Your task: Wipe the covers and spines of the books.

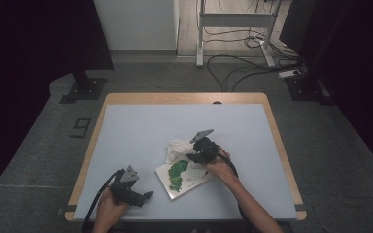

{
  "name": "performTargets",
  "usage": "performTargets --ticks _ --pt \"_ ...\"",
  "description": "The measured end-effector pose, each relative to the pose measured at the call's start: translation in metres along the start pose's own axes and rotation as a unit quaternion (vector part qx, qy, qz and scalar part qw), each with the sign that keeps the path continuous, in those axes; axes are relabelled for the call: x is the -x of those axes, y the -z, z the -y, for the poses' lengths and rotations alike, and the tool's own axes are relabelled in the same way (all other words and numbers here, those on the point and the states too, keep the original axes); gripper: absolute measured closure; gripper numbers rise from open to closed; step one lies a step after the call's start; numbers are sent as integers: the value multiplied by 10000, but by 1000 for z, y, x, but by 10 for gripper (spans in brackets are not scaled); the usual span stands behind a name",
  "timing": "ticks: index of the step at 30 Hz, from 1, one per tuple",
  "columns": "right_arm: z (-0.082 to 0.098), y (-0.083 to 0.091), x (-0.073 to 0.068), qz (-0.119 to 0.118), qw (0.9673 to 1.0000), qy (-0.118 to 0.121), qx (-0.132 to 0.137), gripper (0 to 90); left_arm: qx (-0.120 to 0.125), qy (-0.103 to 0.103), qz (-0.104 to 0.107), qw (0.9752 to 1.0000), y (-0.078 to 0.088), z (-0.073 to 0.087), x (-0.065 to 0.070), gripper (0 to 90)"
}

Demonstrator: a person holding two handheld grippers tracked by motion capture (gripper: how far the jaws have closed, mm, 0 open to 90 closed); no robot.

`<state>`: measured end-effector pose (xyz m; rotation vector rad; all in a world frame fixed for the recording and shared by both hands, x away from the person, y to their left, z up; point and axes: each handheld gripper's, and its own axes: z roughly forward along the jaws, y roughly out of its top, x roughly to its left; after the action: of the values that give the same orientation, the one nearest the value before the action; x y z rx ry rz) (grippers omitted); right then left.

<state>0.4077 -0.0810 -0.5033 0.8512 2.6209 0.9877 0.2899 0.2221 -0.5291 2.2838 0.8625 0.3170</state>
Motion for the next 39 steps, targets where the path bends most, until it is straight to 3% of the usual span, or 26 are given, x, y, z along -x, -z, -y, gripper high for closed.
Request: performTargets --ticks 13,30,39 --pt "-10 -9 -27 -298 9993 230 77 636 -2 1 0 10000 0 0 0 0" --pt "-30 -25 -71 -717 9953 640 142 635 3 10 0 10000 0 0 0 0" --pt "-34 -28 -80 -763 9942 742 142 633 0 6 -2 10000 0 0 0 0"
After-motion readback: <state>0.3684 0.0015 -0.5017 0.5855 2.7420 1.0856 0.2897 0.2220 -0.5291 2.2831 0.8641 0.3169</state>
